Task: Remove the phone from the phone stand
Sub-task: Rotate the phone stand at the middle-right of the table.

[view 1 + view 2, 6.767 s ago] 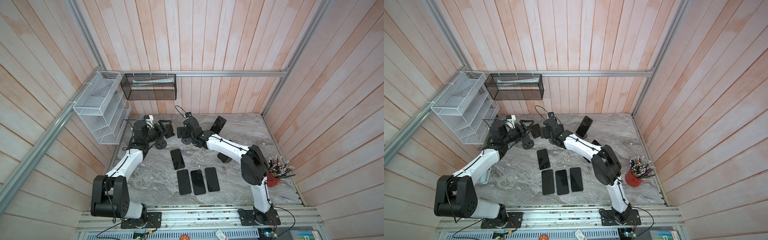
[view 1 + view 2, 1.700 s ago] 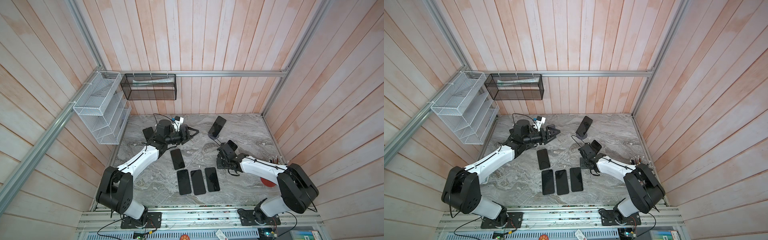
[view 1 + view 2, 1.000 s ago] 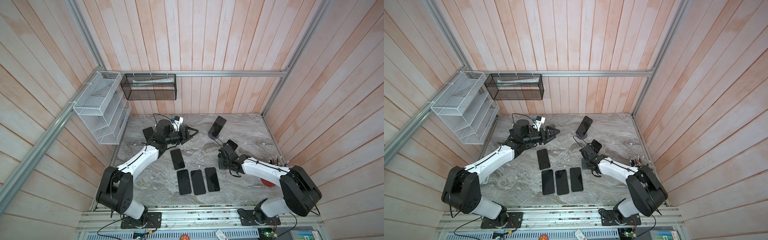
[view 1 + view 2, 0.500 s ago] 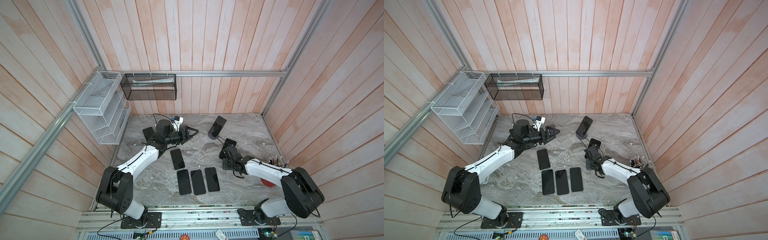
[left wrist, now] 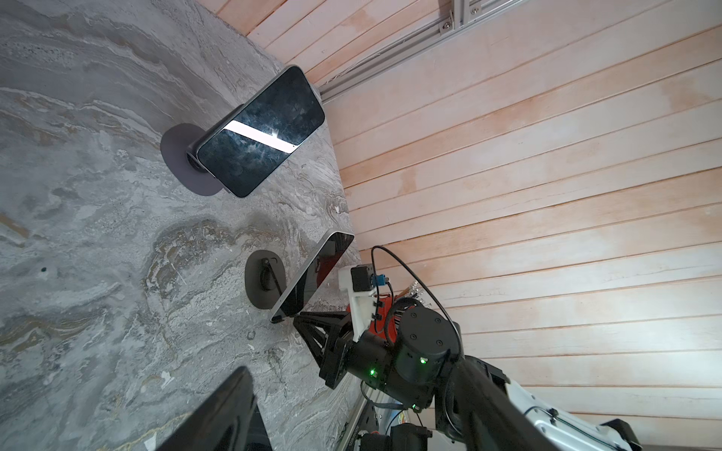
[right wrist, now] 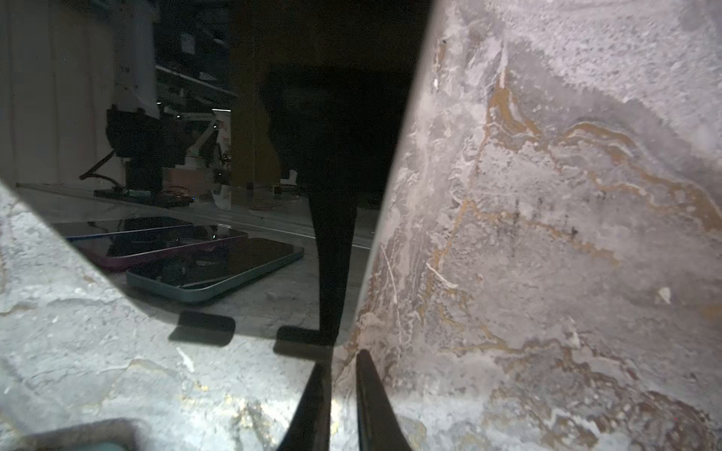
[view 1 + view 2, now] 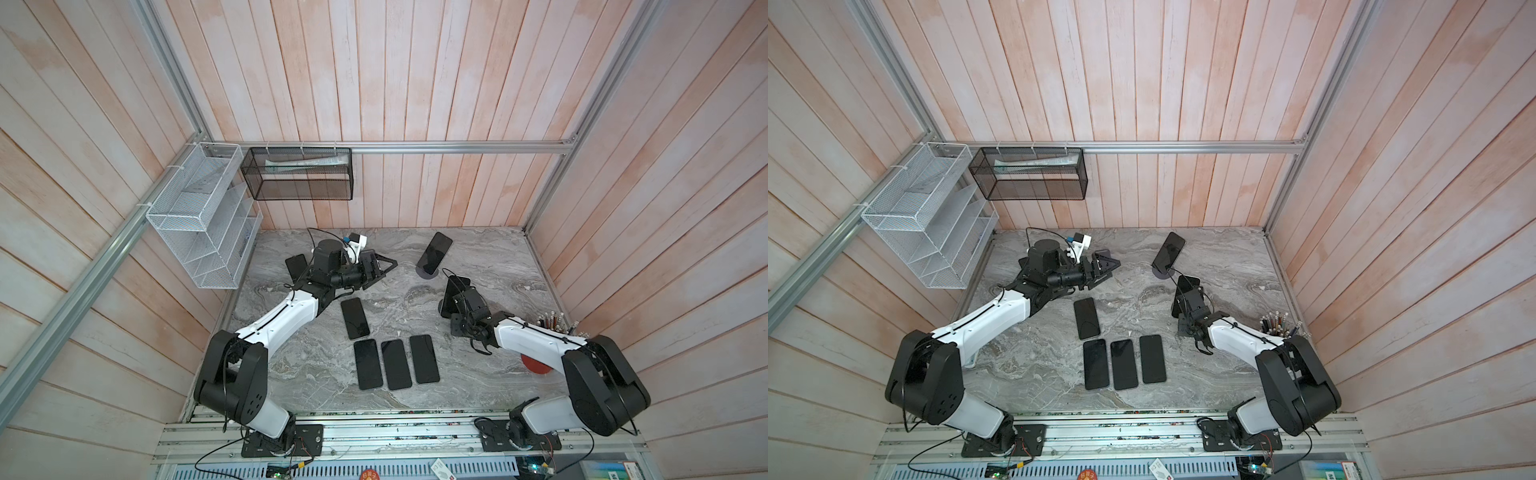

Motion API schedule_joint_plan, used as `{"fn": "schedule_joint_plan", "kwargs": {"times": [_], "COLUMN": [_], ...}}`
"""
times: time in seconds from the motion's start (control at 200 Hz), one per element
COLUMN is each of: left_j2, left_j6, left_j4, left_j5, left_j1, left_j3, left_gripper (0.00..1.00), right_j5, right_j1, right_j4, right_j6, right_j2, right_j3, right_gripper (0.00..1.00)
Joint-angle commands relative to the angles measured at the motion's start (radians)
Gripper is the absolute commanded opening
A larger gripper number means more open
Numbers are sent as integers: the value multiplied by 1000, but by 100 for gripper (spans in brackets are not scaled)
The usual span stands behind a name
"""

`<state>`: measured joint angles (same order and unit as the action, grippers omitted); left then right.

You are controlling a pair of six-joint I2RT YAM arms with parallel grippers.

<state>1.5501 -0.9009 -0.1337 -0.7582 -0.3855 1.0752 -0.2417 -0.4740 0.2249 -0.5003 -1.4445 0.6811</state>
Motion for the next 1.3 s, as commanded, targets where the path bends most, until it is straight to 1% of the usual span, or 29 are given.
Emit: {"fn": "schedule_joint_plan", "kwargs": {"times": [0.0, 0.56, 0.63, 0.75, 0.87, 0.93, 0.995, 1.025, 1.075, 1.16, 1.245, 1.295], "left_j2": [13, 7, 8, 4, -7, -13, -19, -19, -22, -22, -20, -20], "left_j6": [22, 26, 26, 32, 44, 49, 46, 42, 42, 48, 59, 77], "left_j4": [-10, -6, -7, -4, 7, 12, 11, 6, 0, 3, 7, 21], "left_j5": [5, 8, 8, 12, 24, 34, 32, 27, 25, 25, 18, 19], "left_j1": [4, 4, 4, 4, 4, 4, 3, 0, -5, -19, -39, -52], "left_j3": [15, 16, 16, 17, 20, 20, 20, 19, 17, 19, 26, 38], "left_gripper": [83, 83, 83, 83, 83, 83, 83, 83, 83, 83, 83, 83], "right_j5": [-1, -34, -21, 15, 49, 70, 58, 37, 1, -12, -7, 3], "right_j1": [14, 61, 73, 74, 72, 70, 56, 41, 14, -8, -10, -8], "right_j4": [-27, -34, -35, -2, 54, 73, 100, 120, 156, 187, 170, 164], "right_j6": [4, 17, 21, 19, 10, 11, -2, -8, -9, 32, 101, 140], "right_j2": [-4, -19, -13, 17, 97, 161, 228, 252, 275, 274, 237, 200], "right_j3": [-11, -2, -2, 7, 13, 9, 20, 32, 70, 149, 214, 259], "right_gripper": [16, 16, 16, 16, 20, 24, 30, 34, 44, 60, 76, 82]}}
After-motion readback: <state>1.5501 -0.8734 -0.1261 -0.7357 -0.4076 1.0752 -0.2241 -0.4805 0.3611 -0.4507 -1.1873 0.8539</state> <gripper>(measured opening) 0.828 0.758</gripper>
